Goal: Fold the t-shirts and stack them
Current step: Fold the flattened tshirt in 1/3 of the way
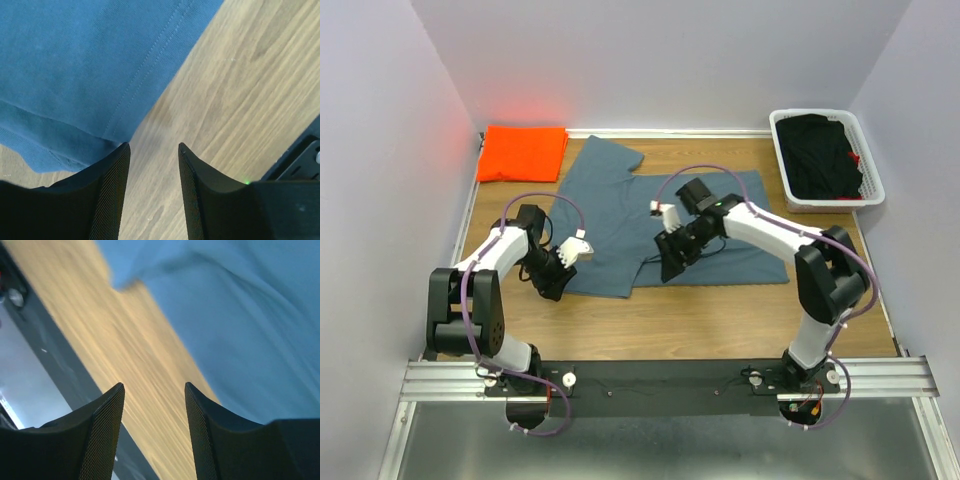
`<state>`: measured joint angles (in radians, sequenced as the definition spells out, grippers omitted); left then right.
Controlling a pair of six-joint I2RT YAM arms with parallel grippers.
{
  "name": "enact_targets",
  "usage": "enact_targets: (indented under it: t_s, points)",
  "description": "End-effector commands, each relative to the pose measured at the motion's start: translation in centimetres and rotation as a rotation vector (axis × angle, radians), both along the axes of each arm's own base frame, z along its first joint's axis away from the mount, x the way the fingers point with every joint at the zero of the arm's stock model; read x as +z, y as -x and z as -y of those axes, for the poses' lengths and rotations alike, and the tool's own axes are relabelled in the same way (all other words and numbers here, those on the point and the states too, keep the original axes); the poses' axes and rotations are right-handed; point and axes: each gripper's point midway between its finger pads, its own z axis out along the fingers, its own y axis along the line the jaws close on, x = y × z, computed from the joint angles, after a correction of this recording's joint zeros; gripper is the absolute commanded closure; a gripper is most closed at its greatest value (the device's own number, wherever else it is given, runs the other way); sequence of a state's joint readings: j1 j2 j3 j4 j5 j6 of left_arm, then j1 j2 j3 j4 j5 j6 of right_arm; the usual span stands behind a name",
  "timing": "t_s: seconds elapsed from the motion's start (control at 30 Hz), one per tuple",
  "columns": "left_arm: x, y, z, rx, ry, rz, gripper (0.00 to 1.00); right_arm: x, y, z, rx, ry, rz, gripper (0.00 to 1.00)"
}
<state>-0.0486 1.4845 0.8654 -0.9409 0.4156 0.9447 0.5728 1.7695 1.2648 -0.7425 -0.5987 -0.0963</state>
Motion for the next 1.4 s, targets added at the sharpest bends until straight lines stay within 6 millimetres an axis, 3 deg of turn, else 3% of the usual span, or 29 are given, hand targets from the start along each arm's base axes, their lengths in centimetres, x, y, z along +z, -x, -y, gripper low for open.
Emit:
enact_targets:
  t_s: [0.0, 0.3, 0.57, 0.9, 1.1, 1.33, 1.37]
  points:
    - [-0.8, -0.7, 0.3, 0.022, 0.005, 0.014, 0.48, -0.6, 0.8, -5.9, 0.024, -0.092, -0.021, 0.41]
    - [-1.1, -1.5, 0.7, 0.035, 0.02, 0.01, 0.56, -4.6, 3.1, -8.9, 0.042, -0.052, -0.094, 0.42]
    - [-1.0, -0.3, 1.1, -0.009, 0.045, -0.019, 0.69, -5.4, 3.0, -10.7, 0.042, -0.063, -0.143, 0.44]
    - [-0.7, -0.1, 1.3, -0.008, 0.062, -0.018, 0.67, -6.6, 4.1, -12.1, 0.067, -0.04, -0.16, 0.49]
    - [-0.2, 0.2, 1.5, -0.012, 0.074, -0.018, 0.7, -6.9, 3.6, -12.2, 0.053, -0.025, -0.145, 0.66]
    - [0.2, -0.3, 1.8, -0.014, 0.09, -0.006, 0.96, -5.3, 3.0, -12.3, 0.052, -0.042, -0.09, 0.99]
    - [0.3, -0.4, 1.9, -0.011, 0.092, -0.006, 0.99, -4.8, 2.8, -12.4, 0.053, -0.052, -0.075, 0.99]
